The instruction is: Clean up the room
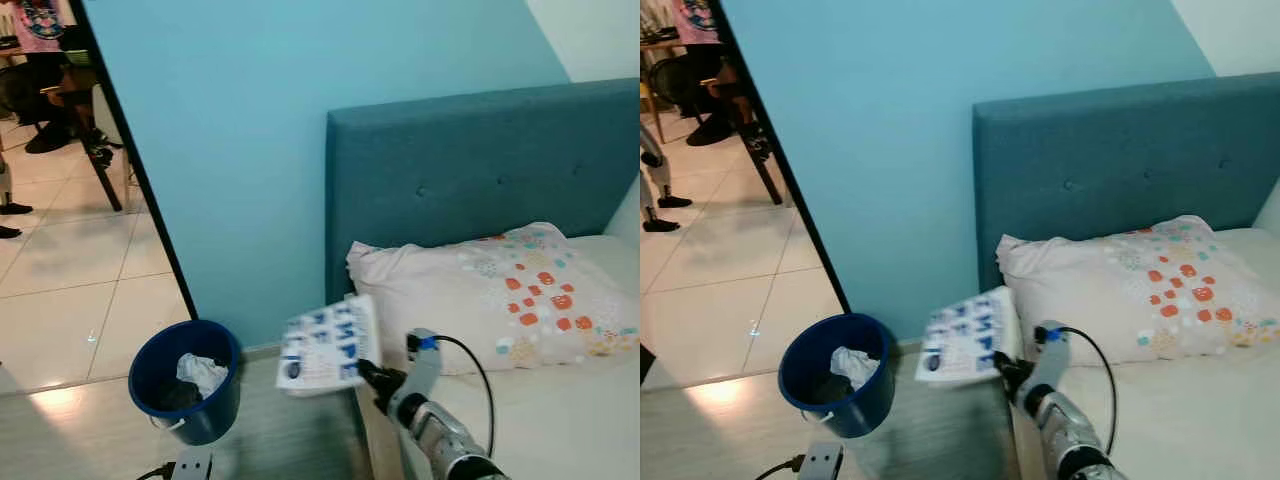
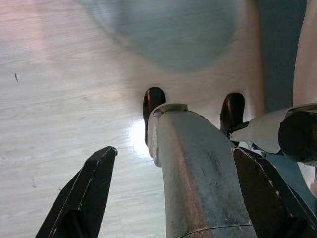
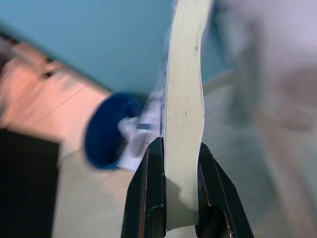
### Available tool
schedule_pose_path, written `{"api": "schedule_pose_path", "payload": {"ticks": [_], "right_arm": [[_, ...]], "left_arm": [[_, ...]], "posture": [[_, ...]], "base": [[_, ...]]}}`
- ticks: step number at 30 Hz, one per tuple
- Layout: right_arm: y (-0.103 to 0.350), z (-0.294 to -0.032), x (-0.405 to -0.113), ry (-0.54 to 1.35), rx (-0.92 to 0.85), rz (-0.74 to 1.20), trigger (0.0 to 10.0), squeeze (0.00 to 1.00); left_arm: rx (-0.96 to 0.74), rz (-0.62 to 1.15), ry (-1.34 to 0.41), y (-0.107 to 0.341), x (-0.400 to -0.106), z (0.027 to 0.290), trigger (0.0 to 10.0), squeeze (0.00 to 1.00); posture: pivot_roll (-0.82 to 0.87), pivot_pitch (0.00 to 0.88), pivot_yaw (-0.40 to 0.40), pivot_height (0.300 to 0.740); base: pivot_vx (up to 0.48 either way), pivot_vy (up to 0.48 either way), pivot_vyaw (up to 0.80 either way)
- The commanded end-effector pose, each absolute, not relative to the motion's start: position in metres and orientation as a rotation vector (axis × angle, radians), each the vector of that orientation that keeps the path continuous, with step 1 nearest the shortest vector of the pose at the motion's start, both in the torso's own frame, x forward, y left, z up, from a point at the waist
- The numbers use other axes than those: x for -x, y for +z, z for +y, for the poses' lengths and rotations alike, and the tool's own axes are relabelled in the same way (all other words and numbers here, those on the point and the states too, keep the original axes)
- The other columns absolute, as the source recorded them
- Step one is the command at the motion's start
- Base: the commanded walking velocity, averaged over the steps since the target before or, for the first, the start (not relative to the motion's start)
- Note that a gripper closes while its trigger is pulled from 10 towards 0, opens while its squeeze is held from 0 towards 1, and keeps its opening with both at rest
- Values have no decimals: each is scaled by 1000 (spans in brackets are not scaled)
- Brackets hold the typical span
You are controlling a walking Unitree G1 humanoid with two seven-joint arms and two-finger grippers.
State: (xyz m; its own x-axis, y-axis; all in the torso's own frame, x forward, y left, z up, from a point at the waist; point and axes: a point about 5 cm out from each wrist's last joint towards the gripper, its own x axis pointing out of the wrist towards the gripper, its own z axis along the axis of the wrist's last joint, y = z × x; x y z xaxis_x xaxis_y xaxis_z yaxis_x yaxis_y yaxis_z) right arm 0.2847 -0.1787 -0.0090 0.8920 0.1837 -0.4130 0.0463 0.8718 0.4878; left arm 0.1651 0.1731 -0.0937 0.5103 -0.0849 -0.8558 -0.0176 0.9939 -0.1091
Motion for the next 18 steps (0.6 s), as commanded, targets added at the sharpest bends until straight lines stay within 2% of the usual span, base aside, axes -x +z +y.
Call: {"api": "schedule_pose_path", "payload": {"ticks": [1, 3, 6, 9, 11, 14, 18], "right_arm": [[-13, -198, -278, -107, -523, 427, 10000, 0], [-13, -206, -275, -171, -519, 413, 10000, 0], [-12, -232, -266, -359, -528, 352, 10000, 0], [-12, -248, -259, -443, -560, 312, 10000, 0], [-12, -250, -258, -451, -559, 308, 10000, 0], [-13, -254, -255, -472, -544, 317, 10000, 0], [-19, -258, -246, -525, -563, 335, 10000, 0]], "left_arm": [[118, 1042, -29, -94, -162, 178, 10000, 0], [122, 1041, -29, -94, -162, 177, 10000, 0], [124, 1043, -30, -95, -161, 177, 10000, 0], [117, 1053, -34, -96, -158, 177, 10000, 0], [114, 1056, -36, -96, -158, 177, 10000, 0], [108, 1058, -42, -97, -157, 176, 10000, 0], [109, 1057, -51, -96, -158, 174, 10000, 0]], "posture": [[-57, 53, -7, 740], [-57, 53, -7, 740], [-64, 58, -3, 740], [-82, 64, 4, 740], [-82, 64, 4, 740], [-93, 67, 5, 740], [-98, 68, 4, 740]], "base": [[0, 0, 0], [0, 0, 0], [0, 0, 0], [0, 0, 0], [0, 0, 0], [0, 0, -800], [0, 0, 0]]}}
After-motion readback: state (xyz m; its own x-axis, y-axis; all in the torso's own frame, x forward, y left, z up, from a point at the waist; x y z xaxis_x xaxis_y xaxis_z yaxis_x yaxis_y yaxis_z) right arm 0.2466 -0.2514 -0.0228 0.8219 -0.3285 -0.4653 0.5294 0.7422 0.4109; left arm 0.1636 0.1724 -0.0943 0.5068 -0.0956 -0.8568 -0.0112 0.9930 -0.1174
